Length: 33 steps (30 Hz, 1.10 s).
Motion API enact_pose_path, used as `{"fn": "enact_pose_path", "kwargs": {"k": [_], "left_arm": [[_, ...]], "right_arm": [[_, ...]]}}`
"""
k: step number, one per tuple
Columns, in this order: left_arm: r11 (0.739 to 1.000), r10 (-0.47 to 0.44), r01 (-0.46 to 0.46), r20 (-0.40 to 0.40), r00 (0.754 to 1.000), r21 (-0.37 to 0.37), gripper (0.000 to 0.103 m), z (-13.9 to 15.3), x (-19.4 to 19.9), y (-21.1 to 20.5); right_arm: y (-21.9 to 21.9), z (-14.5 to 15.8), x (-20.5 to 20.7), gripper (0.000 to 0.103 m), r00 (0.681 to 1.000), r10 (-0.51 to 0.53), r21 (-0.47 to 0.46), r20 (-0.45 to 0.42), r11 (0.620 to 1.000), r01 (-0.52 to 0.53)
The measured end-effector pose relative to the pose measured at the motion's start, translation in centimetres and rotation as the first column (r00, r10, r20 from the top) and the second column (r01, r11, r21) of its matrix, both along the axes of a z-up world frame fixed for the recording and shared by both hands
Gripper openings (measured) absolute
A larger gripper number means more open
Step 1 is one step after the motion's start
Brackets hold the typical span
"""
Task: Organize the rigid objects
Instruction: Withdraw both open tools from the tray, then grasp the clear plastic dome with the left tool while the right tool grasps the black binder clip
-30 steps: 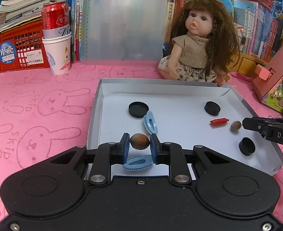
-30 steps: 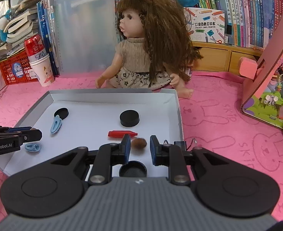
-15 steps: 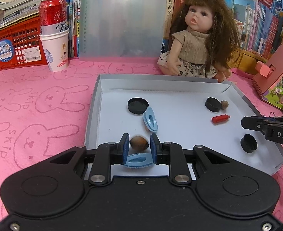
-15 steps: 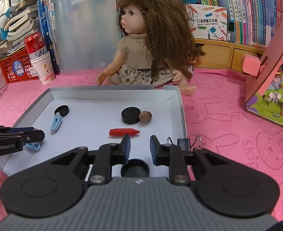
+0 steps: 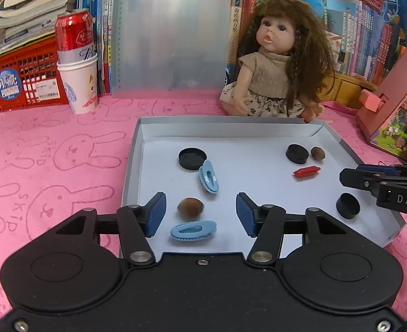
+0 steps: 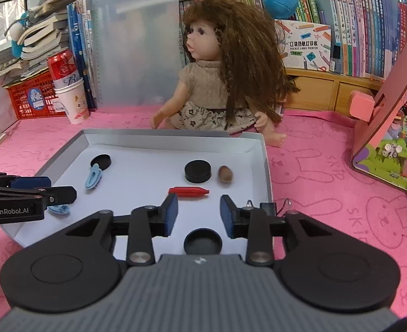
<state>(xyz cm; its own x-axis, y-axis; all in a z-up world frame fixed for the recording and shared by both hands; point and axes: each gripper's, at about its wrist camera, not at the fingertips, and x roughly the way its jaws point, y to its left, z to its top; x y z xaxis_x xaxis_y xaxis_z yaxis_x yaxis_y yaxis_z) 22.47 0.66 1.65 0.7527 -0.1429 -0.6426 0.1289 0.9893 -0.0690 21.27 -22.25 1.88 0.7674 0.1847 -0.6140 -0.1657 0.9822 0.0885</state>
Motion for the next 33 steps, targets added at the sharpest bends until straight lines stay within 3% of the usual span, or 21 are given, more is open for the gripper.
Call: {"fn": "enact_pose_path", "kwargs": {"k": [14, 33], "left_arm": [[0.997, -0.071, 0.07, 0.051, 0.996, 0.011, 0.072, 2.0, -4.5, -0.8], [0.993, -0.119, 0.119, 0.085, 0.989, 0.0, 0.074, 1.9, -13.2, 0.1]], "right_arm": [[1.0, 1.5, -4.7, 0.068, 0.992, 0.09, -0.013, 0.088, 0.996, -0.089], [1.7, 0.7, -13.1, 0.081, 0.954, 0.254, -0.091, 0.161, 0.966, -0.242]]}}
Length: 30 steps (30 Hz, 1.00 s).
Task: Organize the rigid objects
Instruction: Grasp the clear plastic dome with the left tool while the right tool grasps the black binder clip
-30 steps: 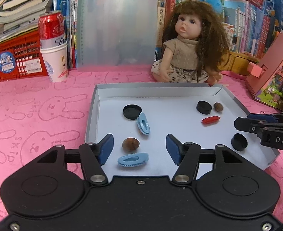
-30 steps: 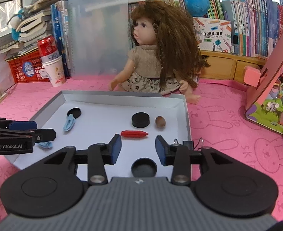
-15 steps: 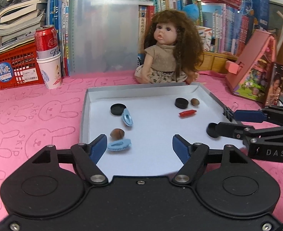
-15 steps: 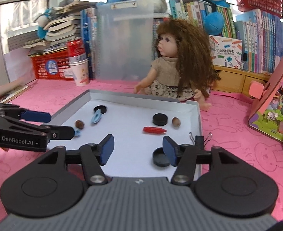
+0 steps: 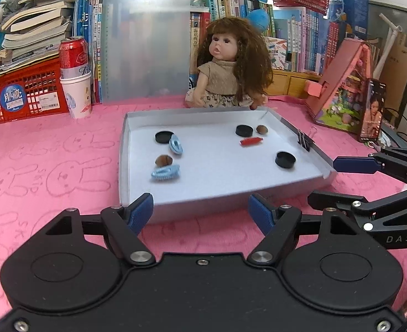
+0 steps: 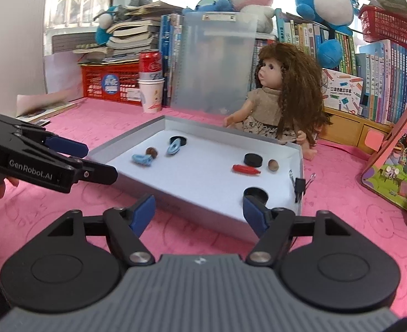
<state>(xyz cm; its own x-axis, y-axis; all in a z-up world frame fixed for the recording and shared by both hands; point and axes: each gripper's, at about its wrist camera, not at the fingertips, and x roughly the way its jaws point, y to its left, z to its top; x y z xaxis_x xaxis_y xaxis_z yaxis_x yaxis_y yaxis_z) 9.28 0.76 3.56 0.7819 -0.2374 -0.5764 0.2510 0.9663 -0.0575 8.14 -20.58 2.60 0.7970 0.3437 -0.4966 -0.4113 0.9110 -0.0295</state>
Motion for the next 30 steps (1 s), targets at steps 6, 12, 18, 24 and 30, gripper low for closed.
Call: {"fn": "enact_pose_path", "kwargs": {"k": [6, 12, 18, 24, 30], "left_arm": [[1.0, -0.019, 0.019, -0.019, 1.0, 0.002, 0.074, -1.0, -2.4, 0.0], [1.0, -0.022, 0.022, -0.035, 0.999, -0.004, 0.074, -1.6, -4.3, 0.2], [0.999, -0.035, 0.035, -0.04, 0.999, -0.006, 0.074, -1.5, -6.6, 0.7], [0.998, -0.056, 0.056, -0.06, 0.997, -0.008, 0.068, -1.7, -8.4, 1.1], [0.996, -0.092, 0.09, -0.104, 0.99, -0.028, 0.041, -2.6, -8.7, 0.8]], "right_arm": [[0.2, -1.3, -2.2, 0.081, 0.999, 0.039, -0.039, -0.007, 0.998, -0.039], [0.5, -2.2, -3.8, 0.081, 0.996, 0.083, -0.078, -0.015, 0.993, -0.084], [0.3, -2.1, -4.7, 0.083, 0.982, 0.184, -0.098, -0.03, 0.978, -0.186], [0.6, -2.0, -5.1, 0.083, 0.953, 0.297, -0.116, -0.05, 0.946, -0.301], [2.5, -2.5, -5.4, 0.083, 0.915, 0.4, -0.176, -0.044, 0.899, -0.401]]}}
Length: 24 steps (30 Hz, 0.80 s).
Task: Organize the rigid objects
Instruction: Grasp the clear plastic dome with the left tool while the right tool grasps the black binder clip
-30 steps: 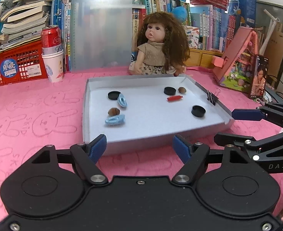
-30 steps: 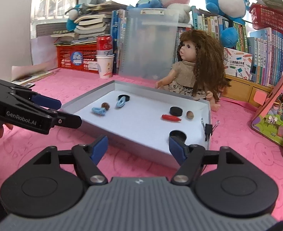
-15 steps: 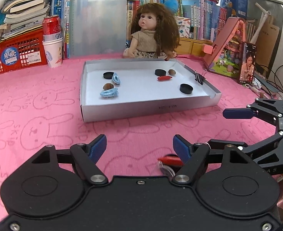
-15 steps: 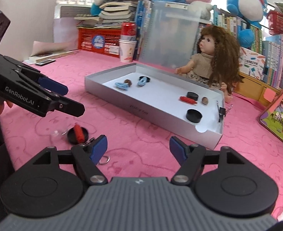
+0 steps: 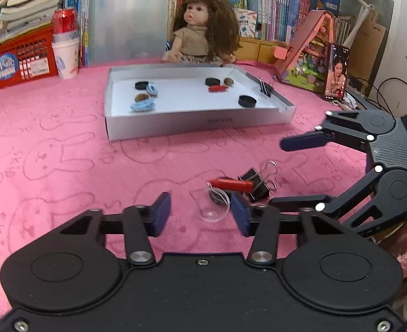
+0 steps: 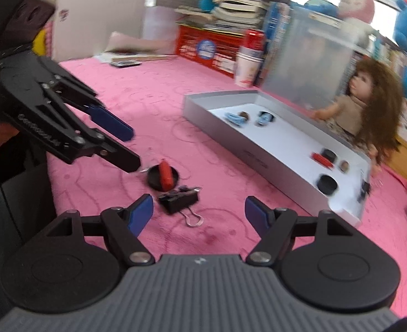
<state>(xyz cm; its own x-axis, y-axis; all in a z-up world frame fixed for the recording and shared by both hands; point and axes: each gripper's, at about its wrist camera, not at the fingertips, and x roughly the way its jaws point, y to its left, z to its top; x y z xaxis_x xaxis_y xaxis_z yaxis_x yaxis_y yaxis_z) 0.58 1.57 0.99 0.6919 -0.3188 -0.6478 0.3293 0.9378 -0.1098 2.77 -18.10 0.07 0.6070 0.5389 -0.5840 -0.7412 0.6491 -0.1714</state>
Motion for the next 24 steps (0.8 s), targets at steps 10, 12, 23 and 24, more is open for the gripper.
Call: {"fn": "enact_pose_path", "kwargs": {"k": [10, 12, 23, 24], "left_arm": [[1.0, -0.005, 0.005, -0.016, 1.0, -0.008, 0.028, -0.8, 0.5, -0.3], [1.0, 0.0, 0.0, -0.017, 1.0, -0.009, 0.027, -0.9, 0.7, -0.2], [1.0, 0.019, -0.019, -0.014, 1.0, -0.014, 0.026, -1.0, 1.1, 0.1], [1.0, 0.018, -0.018, -0.014, 1.0, -0.014, 0.026, -1.0, 1.1, 0.1]], "right_arm": [[1.5, -0.1, 1.0, 0.075, 0.993, 0.112, -0.016, -0.029, 0.993, -0.113], [1.4, 0.0, 1.3, 0.072, 0.993, 0.109, -0.006, -0.039, 0.994, -0.109], [1.4, -0.2, 1.8, 0.061, 0.99, 0.13, -0.042, -0.055, 0.99, -0.132], [1.4, -0.2, 1.7, 0.057, 0.99, 0.133, -0.042, -0.055, 0.99, -0.136]]}}
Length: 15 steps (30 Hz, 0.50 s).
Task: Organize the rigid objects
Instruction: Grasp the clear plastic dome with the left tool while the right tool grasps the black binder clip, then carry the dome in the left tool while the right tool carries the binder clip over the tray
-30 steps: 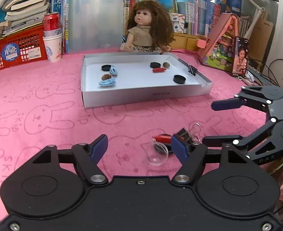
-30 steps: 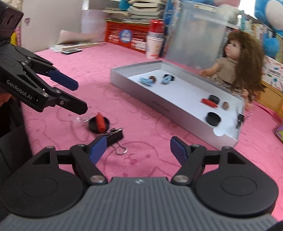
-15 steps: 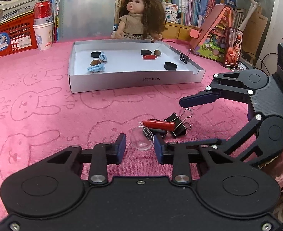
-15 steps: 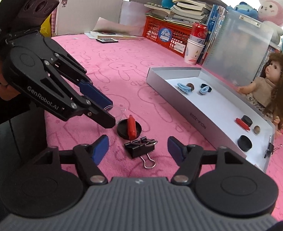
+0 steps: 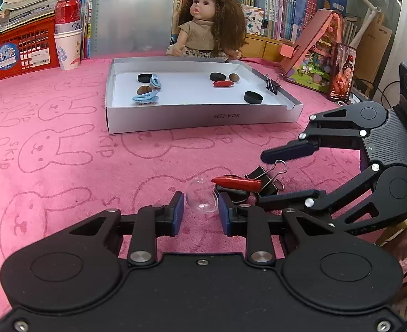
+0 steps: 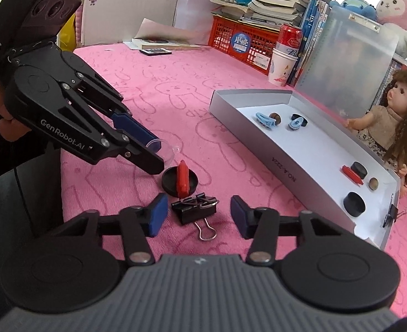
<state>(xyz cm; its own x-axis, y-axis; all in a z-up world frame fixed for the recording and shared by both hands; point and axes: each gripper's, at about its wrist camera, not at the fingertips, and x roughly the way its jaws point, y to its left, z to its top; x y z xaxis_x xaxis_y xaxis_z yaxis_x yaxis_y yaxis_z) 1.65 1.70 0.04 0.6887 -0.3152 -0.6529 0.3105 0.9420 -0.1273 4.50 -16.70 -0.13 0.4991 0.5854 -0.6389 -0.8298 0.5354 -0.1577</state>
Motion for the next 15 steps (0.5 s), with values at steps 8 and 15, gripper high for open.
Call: {"fn": "enact_pose_path", "kwargs": {"k": [8, 15], "left_arm": [[1.0, 0.004, -0.004, 0.004, 1.0, 0.0, 0.026, -0.07, 0.32, 0.1], [1.0, 0.002, -0.002, 0.006, 1.0, 0.006, 0.025, -0.11, 0.37, 0.02]], "right_arm": [[0.15, -0.12, -0.05, 0.049, 1.0, -0.001, 0.007, -0.01, 1.0, 0.001], [-0.22, -0.22, 0.16, 0.049, 0.999, -0.023, 0.037, -0.039, 0.999, 0.024]]}}
